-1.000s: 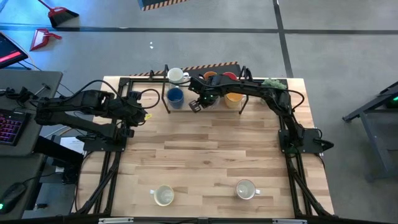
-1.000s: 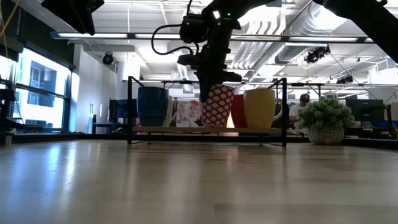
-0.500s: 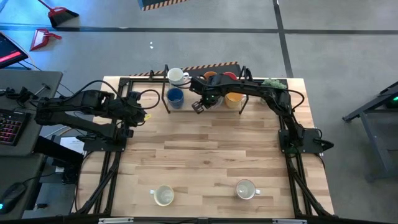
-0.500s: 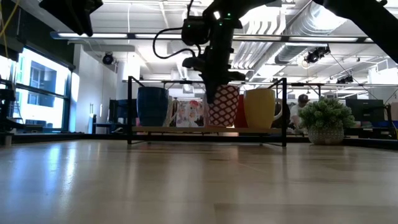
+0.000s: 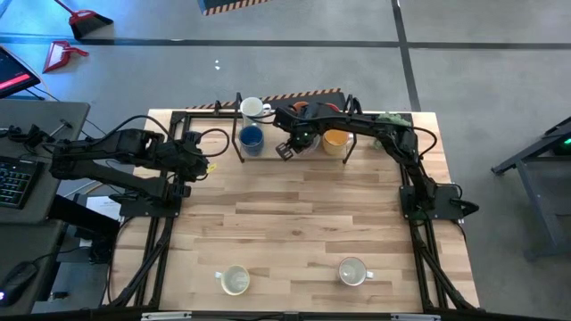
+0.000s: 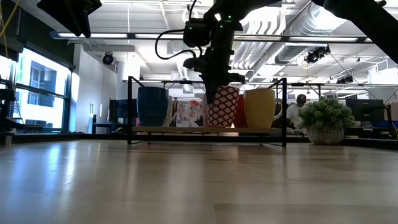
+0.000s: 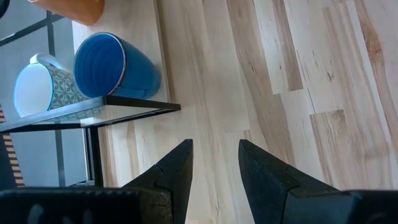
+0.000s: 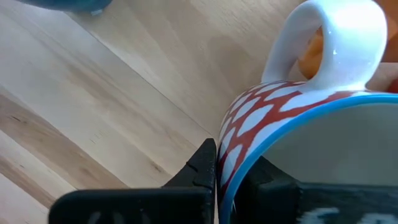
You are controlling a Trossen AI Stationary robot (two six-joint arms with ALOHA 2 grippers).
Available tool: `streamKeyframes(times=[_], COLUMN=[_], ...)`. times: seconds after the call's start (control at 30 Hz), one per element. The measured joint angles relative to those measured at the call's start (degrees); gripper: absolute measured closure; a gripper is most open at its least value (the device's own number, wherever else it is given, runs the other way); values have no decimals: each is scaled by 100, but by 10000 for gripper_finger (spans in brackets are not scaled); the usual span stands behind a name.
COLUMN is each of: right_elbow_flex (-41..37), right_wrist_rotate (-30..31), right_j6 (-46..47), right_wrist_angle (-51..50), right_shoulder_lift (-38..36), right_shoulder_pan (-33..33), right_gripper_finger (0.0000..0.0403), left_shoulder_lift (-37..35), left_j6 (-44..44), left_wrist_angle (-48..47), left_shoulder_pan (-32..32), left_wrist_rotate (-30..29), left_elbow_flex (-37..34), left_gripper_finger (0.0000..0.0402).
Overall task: Place coffee mugs
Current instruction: Put the white red mug on the shelf
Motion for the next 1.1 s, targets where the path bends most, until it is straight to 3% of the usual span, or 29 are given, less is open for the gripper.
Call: streamKeyframes(times=[0.47, 1.1], right_elbow_flex=[0, 0], right_wrist_rotate=[154, -118], right_j6=[-155, -398], right_wrist_angle=[5, -238], right_shoulder_lift=[0, -2], right_shoulder_pan=[0, 2], right_gripper_finger=[391, 391], left_shoulder_lift=[0, -2], left_j6=[2, 7], left_wrist_angle=[0, 0], left_shoulder_pan=[1, 0], left_wrist_rotate=[0, 0], left_elbow_flex=[0, 0], left_gripper_finger=[282, 282])
